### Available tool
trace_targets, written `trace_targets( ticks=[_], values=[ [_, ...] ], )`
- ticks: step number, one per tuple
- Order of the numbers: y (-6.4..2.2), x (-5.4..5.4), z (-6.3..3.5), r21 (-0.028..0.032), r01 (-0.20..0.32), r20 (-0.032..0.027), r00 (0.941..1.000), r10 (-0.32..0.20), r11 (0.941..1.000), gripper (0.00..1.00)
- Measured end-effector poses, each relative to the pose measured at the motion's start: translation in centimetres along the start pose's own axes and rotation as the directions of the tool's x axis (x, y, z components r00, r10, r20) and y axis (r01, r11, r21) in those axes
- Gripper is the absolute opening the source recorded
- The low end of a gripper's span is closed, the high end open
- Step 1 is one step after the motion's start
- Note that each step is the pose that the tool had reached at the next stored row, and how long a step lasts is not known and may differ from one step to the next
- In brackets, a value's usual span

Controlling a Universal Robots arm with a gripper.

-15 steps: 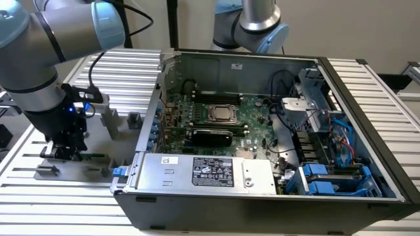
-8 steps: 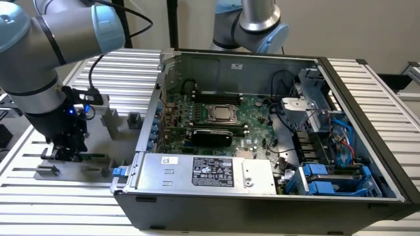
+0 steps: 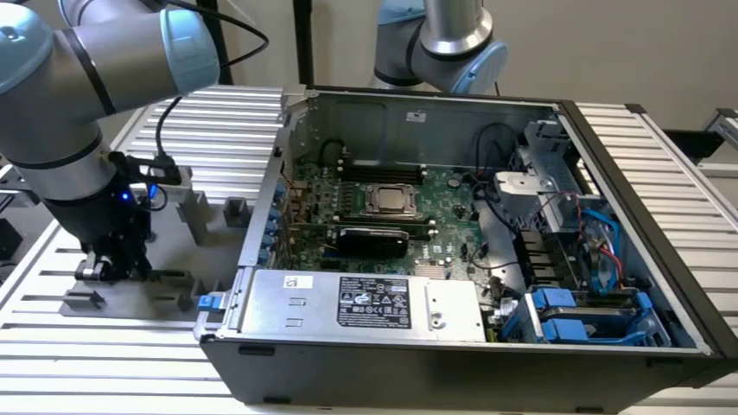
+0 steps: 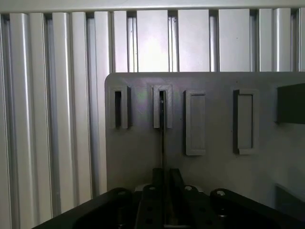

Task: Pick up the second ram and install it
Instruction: 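Pick up the second ram and move it above second insertion slot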

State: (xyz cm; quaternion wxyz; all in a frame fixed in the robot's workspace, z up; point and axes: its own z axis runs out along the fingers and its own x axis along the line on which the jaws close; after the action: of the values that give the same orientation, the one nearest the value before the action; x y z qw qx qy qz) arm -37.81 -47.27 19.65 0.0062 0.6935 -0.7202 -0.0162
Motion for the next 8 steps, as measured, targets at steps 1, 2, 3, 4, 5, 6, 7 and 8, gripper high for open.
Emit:
trace_targets(
  ticks=[1,2,3,4,5,6,7,8],
  values=[
    [0.00,0.00,0.00,0.0000,0.000,0.0002,1.0000,0.000,1.0000,0.00],
    [0.00,0.00,0.00,-0.0001,0.000,0.0003,1.0000,0.000,1.0000,0.00],
    [0.00,0.01,0.00,-0.0001,0.000,0.0003,1.0000,0.000,1.0000,0.00],
    [0.00,0.01,0.00,-0.0001,0.000,0.0002,1.0000,0.000,1.0000,0.00],
    [0.00,0.01,0.00,-0.0001,0.000,0.0002,1.0000,0.000,1.0000,0.00],
    [0.00,0.01,0.00,0.0000,0.000,0.0003,1.0000,0.000,1.0000,0.00],
    [0.00,0.01,0.00,0.0000,0.000,0.0002,1.0000,0.000,1.0000,0.00],
    [0.00,0.01,0.00,0.0000,0.000,0.0003,1.0000,0.000,1.0000,0.00]
  ],
)
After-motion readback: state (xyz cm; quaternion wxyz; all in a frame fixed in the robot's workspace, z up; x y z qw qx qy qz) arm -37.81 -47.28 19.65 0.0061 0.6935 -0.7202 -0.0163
